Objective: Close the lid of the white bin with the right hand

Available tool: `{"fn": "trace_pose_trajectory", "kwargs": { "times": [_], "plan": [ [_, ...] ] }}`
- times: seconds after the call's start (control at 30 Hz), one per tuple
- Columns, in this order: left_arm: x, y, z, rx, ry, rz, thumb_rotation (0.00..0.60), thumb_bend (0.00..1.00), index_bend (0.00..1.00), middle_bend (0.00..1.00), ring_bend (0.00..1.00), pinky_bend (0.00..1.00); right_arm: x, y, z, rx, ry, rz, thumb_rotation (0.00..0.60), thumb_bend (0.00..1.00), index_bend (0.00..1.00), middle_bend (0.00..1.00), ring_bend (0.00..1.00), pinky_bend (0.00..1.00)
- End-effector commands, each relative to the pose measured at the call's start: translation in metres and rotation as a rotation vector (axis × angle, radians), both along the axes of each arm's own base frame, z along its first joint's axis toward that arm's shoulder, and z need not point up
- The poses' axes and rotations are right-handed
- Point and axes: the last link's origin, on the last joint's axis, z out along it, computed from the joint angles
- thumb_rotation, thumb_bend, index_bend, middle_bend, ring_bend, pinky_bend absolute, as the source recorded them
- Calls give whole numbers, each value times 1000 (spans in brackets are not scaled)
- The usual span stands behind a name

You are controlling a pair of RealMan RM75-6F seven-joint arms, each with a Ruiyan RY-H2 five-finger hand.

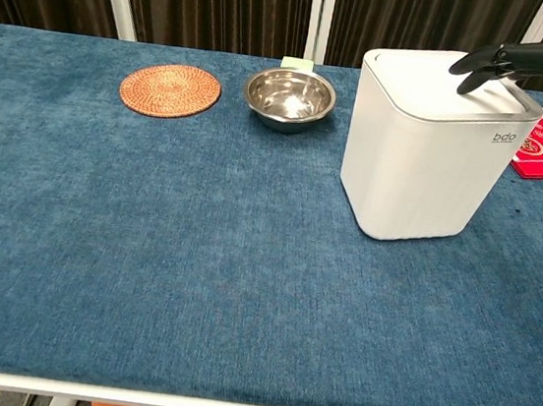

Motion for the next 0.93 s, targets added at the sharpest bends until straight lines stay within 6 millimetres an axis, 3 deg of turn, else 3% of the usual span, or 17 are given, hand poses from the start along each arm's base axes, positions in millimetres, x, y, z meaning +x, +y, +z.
{"fn": "trace_pose_trajectory", "kwargs": {
  "times": [0.03,0.23,0.37,0.43,0.53,0.67,0.77,0.87,0.93],
  "plan": [
    [0,0,1,4,0,-2,600,0,103,151,70,200,7,2,13,-75,-51,41,594,1000,0,93,20,1],
    [1,-1,2,14,-2,-6,600,0,103,151,70,199,-2,14,47,-239,-85,92,594,1000,0,89,17,0],
    [3,-2,3,20,-9,-6,600,0,103,151,70,200,-37,33,72,-437,-39,69,594,984,0,75,14,0],
    [4,-3,4,22,-13,-7,600,0,103,151,70,200,-58,46,77,-518,-6,37,594,862,0,47,4,0],
    [5,-4,4,24,-16,-13,600,0,103,151,70,199,-91,70,78,-615,32,-39,597,601,0,5,0,0],
    [5,-3,2,16,-16,-13,600,0,103,151,70,200,-134,97,71,-675,50,-161,599,439,0,0,0,0],
    [5,-3,2,23,-20,-17,600,0,103,151,70,199,-158,106,67,-711,64,-223,600,248,0,0,0,0],
    [5,-4,2,28,-18,-17,600,0,103,151,70,199,-172,109,65,-764,46,-241,600,51,0,0,0,0],
    [5,-5,2,28,-15,-16,600,0,103,151,70,200,-175,110,62,-771,21,-245,600,0,0,0,0,0]
  ]
}}
